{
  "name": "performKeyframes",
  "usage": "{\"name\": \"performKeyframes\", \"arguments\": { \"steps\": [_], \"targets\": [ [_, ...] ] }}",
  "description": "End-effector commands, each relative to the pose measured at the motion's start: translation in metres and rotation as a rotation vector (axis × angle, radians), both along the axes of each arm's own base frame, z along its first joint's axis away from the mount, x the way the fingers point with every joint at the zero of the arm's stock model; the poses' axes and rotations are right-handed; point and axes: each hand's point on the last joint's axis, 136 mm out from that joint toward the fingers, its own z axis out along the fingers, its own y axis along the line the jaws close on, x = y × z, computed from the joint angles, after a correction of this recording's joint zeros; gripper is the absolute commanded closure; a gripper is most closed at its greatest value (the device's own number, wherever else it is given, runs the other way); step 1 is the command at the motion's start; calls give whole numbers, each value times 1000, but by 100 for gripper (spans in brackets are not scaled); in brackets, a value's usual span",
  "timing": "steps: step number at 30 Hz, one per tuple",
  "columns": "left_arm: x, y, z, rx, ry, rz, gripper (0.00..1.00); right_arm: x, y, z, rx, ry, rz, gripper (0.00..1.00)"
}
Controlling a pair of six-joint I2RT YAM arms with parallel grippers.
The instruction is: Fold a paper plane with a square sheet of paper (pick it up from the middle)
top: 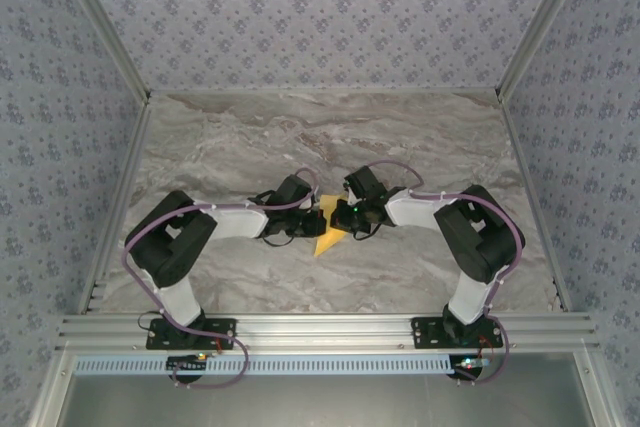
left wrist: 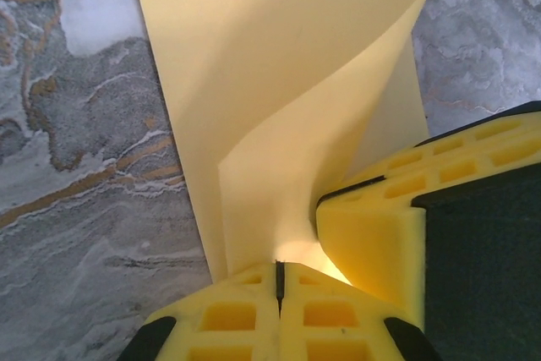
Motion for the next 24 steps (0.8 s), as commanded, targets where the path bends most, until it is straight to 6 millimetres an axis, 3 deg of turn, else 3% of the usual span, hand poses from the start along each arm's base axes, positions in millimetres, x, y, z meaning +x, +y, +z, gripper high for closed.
{"name": "performKeyframes", "arguments": {
  "steps": [1,4,11,18,24],
  "targets": [
    [-4,5,-11,31,42,8,100,3,-10,1,-2,-7,-26,99],
    [-6,8,-13,48,51,9,100,12,-3,20,70,-66,3,100],
    [-10,11,-19,64,72,5,100,14,7,24,157,-94,66,100],
    [-11,11,-20,72,81,8,100,16,8,7,123,-70,104,100],
    [-16,19,-25,110,109,17,100,30,-15,-5,58,-69,59,100]
  ]
}}
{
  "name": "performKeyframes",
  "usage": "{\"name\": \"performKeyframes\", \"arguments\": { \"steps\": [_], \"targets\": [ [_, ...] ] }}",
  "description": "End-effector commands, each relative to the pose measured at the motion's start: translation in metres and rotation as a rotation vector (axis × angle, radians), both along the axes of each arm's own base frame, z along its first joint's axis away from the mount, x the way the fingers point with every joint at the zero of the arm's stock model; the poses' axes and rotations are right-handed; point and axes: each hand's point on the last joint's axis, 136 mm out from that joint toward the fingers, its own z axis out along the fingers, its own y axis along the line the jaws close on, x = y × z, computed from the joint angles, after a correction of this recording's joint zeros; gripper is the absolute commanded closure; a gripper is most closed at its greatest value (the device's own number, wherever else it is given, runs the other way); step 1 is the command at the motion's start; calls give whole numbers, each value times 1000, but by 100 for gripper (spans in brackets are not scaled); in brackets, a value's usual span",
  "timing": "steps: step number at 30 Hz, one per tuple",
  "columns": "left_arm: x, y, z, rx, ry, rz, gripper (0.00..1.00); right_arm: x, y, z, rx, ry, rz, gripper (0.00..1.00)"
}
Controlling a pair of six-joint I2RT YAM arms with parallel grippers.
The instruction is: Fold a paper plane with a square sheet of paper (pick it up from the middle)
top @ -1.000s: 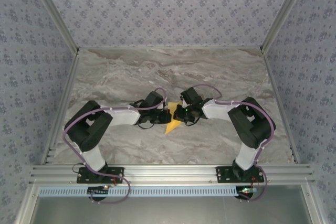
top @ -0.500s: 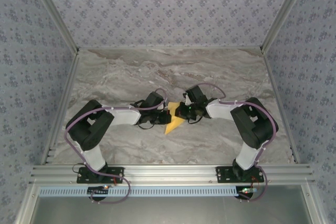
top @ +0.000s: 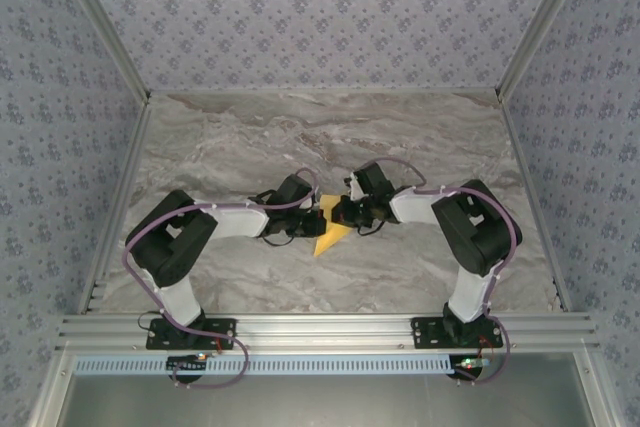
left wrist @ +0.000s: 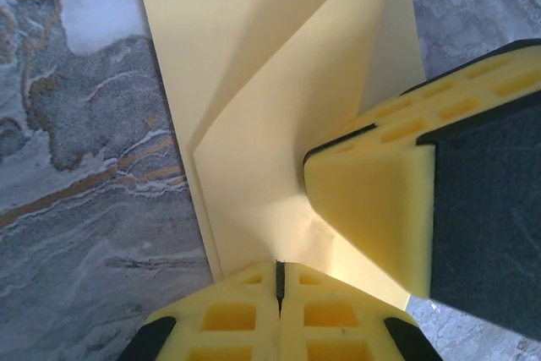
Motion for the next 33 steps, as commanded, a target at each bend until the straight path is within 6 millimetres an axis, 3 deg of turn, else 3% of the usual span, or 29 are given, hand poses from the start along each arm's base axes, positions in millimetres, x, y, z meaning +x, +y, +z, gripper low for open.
{"name": "performKeyframes", "arguments": {
  "steps": [1,8,10,13,15,17,24,28,33],
  "targets": [
    [-16,20,-25,107,104,17,100,17,-20,-7,-57,-9,-38,100],
    [-25,26,-32,138,132,6,100,65,-63,-10,-125,-60,-160,100],
    [-25,25,-32,138,132,5,100,77,-68,0,-102,-76,-185,100],
    [-24,25,-32,136,131,5,100,83,-64,32,-55,-142,-176,100],
    [-23,24,-31,135,129,7,100,76,-57,48,-32,-176,-148,100],
    [-22,23,-31,135,126,7,100,63,-47,52,-20,-178,-113,100],
    [-20,23,-33,143,130,13,100,9,3,28,7,-109,66,100],
    [-22,23,-34,148,135,14,100,5,7,9,-9,-73,80,100],
    [-24,26,-36,152,145,14,100,20,-8,-13,-30,-34,22,100]
  ]
}}
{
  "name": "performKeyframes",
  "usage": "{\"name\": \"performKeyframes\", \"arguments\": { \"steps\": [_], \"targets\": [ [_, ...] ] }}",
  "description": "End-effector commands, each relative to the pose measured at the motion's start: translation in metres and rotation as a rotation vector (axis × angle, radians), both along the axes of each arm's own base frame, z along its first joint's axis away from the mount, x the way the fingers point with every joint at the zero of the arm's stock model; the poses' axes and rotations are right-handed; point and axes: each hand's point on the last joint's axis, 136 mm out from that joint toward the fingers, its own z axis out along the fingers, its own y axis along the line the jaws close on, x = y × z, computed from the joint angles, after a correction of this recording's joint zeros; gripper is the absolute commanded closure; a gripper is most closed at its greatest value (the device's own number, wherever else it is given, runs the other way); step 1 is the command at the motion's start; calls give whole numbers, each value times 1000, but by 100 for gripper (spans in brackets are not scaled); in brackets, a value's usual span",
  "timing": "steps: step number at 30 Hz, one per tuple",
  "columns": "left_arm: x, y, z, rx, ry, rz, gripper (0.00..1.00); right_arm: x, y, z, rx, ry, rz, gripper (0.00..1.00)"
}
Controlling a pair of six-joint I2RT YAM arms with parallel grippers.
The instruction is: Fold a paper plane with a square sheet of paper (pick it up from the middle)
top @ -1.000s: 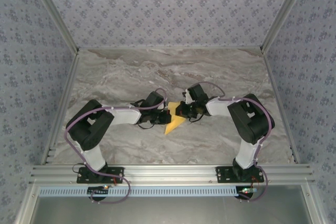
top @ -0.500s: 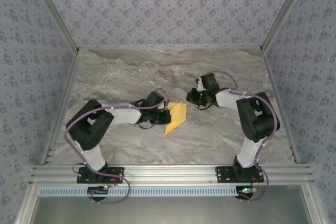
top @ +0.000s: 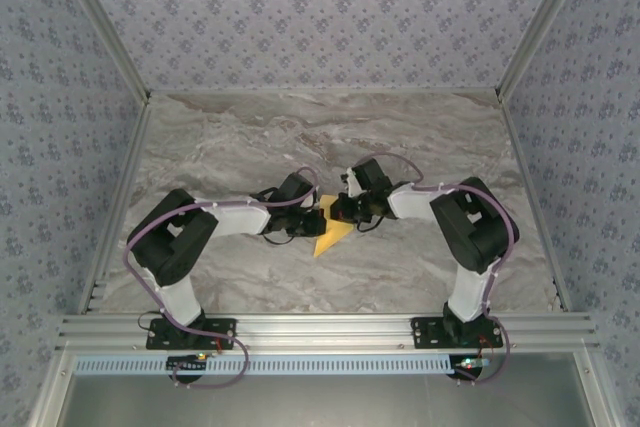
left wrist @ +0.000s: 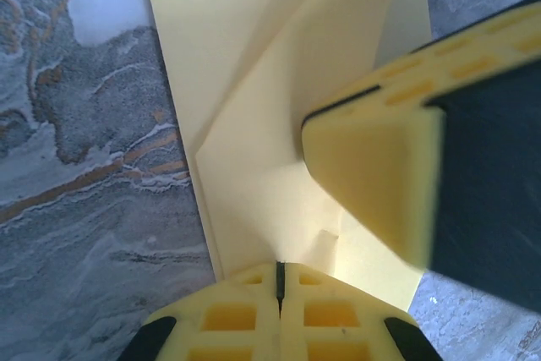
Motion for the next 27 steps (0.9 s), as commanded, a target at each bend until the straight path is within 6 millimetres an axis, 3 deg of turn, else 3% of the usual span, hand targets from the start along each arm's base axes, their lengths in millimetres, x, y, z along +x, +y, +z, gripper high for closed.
{"name": "performKeyframes", "arguments": {
  "steps": [1,5,9,15,18,22,27],
  "targets": [
    [-25,25,-36,128,120,8,100,15,-14,-15,-24,12,-45,100],
    [-28,28,-38,135,127,2,100,42,-40,-26,-36,18,-134,100],
    [-32,28,-40,126,136,-6,100,74,-67,-23,-35,-1,-225,100],
    [-32,25,-39,118,136,-15,100,107,-85,-14,-60,-25,-272,100],
    [-32,25,-38,118,134,-16,100,110,-84,4,-54,-57,-260,100],
    [-30,22,-32,106,119,-16,100,98,-76,22,-26,-78,-223,100],
    [-19,11,-2,36,41,-22,99,78,-71,25,-3,-50,-207,100]
  ]
}}
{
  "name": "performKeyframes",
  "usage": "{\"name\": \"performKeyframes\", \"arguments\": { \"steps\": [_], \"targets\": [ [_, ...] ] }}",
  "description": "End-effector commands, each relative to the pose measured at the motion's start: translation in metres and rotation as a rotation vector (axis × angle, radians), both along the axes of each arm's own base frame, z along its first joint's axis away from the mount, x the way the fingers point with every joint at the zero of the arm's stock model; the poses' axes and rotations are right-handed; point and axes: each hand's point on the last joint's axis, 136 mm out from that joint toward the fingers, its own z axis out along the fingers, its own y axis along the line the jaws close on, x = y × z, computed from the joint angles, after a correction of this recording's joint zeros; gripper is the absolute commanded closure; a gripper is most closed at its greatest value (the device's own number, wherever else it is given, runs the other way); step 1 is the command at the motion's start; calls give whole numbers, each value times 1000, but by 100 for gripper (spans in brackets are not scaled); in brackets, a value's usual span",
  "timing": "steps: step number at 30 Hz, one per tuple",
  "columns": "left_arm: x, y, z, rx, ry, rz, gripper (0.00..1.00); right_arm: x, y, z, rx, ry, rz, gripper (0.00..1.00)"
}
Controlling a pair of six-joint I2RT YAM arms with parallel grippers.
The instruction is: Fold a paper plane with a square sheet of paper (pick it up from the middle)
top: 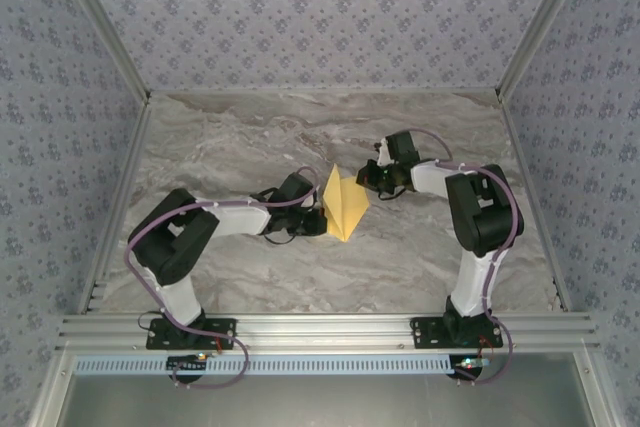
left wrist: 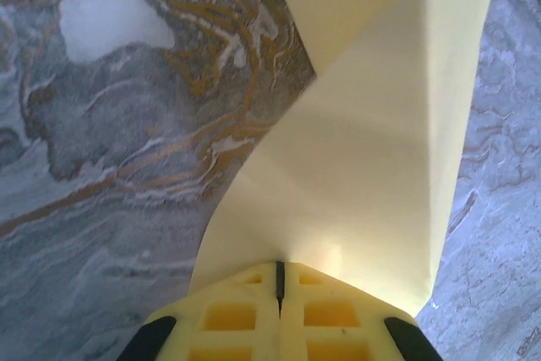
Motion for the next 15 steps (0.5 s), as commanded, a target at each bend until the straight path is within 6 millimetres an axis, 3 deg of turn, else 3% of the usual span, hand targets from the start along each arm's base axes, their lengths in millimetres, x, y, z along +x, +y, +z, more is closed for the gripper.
{"name": "performKeyframes", "arguments": {
  "steps": [1,4,7,15],
  "targets": [
    [-18,9,3,27,40,-23,96,-18,0,6,-3,22,20,100],
    [-11,-3,31,-50,-16,-28,83,-27,-7,10,-36,14,14,91],
    [-4,-4,53,-90,-68,-10,75,-35,-10,3,-84,26,34,90],
    [8,13,81,-118,-182,110,65,-35,-10,-27,-168,97,41,90]
  ]
}}
